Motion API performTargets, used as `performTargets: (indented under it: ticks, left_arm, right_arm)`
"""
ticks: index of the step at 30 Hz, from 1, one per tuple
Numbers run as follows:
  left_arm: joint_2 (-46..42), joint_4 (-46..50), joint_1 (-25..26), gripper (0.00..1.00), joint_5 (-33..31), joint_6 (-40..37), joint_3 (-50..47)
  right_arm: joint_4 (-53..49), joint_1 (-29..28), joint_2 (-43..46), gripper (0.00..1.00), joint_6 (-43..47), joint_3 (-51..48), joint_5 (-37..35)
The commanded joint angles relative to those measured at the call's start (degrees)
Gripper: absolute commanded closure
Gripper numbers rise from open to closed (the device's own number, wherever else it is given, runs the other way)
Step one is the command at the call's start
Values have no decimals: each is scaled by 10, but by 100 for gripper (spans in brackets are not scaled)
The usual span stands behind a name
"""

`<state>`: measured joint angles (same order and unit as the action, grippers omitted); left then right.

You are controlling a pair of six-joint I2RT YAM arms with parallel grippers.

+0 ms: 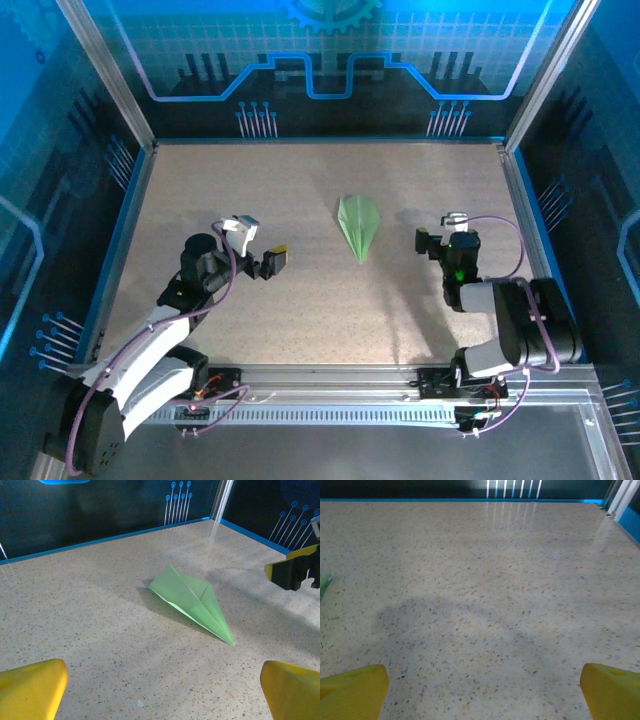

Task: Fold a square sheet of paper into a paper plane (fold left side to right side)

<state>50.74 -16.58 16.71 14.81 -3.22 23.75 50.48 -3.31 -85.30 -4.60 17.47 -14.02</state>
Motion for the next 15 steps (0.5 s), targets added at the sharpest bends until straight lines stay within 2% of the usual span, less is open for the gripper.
performTargets:
  ticks: [1,2,5,7,9,13,15]
  left_arm:
    - [4,7,-5,0,0,-14,17]
    - [6,7,-5,0,-1,-15,17]
    - [10,6,-5,0,-4,-15,17]
    - [13,10,-6,0,-24,-10,16]
    - [17,23,-6,0,-71,-3,12]
    - [36,62,-9,0,-218,14,7]
    - [45,81,-19,0,-256,16,10]
  right_arm:
    - [109,-8,-25,1,24,-2,10]
    - [59,-7,-15,1,16,14,3]
    - [5,-23,-24,1,27,50,-24]
    - [18,-23,-27,1,31,47,-23]
    - [15,-23,-25,1,29,49,-24]
    - [16,-24,-27,1,30,49,-25]
    - [15,-24,-26,1,30,49,-24]
